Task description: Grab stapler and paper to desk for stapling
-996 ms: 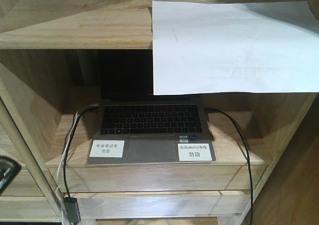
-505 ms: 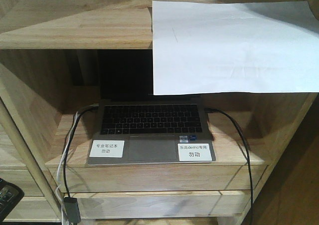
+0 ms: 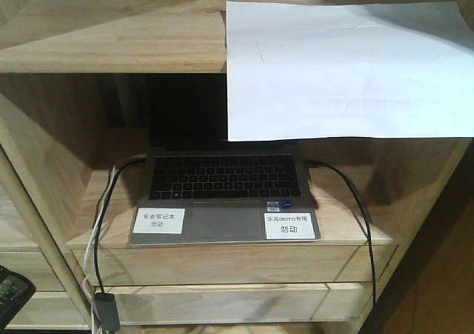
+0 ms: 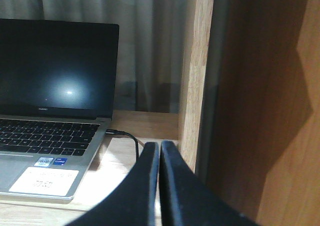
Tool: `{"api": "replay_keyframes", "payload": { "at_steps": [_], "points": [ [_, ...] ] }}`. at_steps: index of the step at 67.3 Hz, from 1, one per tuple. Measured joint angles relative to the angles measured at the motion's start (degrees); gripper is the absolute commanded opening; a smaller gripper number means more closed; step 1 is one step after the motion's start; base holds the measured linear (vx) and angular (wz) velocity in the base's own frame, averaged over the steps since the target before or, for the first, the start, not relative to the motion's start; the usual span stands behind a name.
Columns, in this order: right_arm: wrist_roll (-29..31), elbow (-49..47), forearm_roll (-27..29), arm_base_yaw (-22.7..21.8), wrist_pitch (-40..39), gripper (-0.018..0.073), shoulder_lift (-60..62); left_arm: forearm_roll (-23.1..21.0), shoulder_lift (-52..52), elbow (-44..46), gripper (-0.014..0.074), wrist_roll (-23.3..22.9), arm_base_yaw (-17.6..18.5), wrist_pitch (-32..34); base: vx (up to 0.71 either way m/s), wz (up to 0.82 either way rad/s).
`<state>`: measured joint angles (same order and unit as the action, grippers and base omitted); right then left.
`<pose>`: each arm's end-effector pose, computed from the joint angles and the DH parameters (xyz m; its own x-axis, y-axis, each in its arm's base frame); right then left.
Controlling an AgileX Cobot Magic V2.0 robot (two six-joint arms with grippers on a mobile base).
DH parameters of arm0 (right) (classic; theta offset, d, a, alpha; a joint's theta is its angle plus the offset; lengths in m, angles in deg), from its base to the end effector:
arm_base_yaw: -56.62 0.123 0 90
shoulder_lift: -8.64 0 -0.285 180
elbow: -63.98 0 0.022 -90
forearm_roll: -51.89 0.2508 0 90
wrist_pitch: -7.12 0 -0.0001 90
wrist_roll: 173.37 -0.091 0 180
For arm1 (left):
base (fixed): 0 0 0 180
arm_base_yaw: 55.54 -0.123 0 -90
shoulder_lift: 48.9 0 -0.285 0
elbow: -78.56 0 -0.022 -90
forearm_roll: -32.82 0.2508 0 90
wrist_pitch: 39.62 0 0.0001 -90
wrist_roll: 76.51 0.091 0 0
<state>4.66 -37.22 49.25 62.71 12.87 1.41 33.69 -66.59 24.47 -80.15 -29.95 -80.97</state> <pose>0.0566 0.0056 0.1953 -0.0296 -0.0147 -0.9995 -0.1018 0.9947 -0.0116 0.0396 -0.0180 0.2731 -0.3758 0.1222 -0.9186 0.4046 0.9135 -0.0440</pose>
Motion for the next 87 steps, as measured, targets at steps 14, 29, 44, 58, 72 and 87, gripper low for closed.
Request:
{"api": "replay_keyframes", "payload": {
  "at_steps": [14,29,44,58,72,87],
  "points": [
    [-2.6,0.0,0.1,0.0,-1.2,-0.0009,0.0,0.0,0.0,0.0,-0.0006,0.0,0.0,0.0,0.00,0.00],
    [-35.8,0.0,-0.7,0.2,-3.7,-0.0009,0.0,0.0,0.0,0.0,-0.0006,0.0,0.0,0.0,0.00,0.00],
    [-64.3,0.0,-6.4,0.2,-3.9,0.0007,0.0,0.0,0.0,0.0,-0.0006,0.0,0.0,0.0,0.00,0.00],
    [-71.4,0.0,-9.9,2.1,-14.2,0.0133,-4.8,0.0,0.0,0.0,-0.0006,0.0,0.0,0.0,0.00,0.00],
    [-75.6,0.0,-15.5,4.1,-35.1,0.0349,-20.7,0.0,0.0,0.0,-0.0006,0.0,0.0,0.0,0.00,0.00],
    [-76.1,0.0,-17.5,4.2,-60.8,0.0503,-41.8,0.0,0.0,0.0,-0.0006,0.0,0.0,0.0,0.00,0.00]
  ]
}}
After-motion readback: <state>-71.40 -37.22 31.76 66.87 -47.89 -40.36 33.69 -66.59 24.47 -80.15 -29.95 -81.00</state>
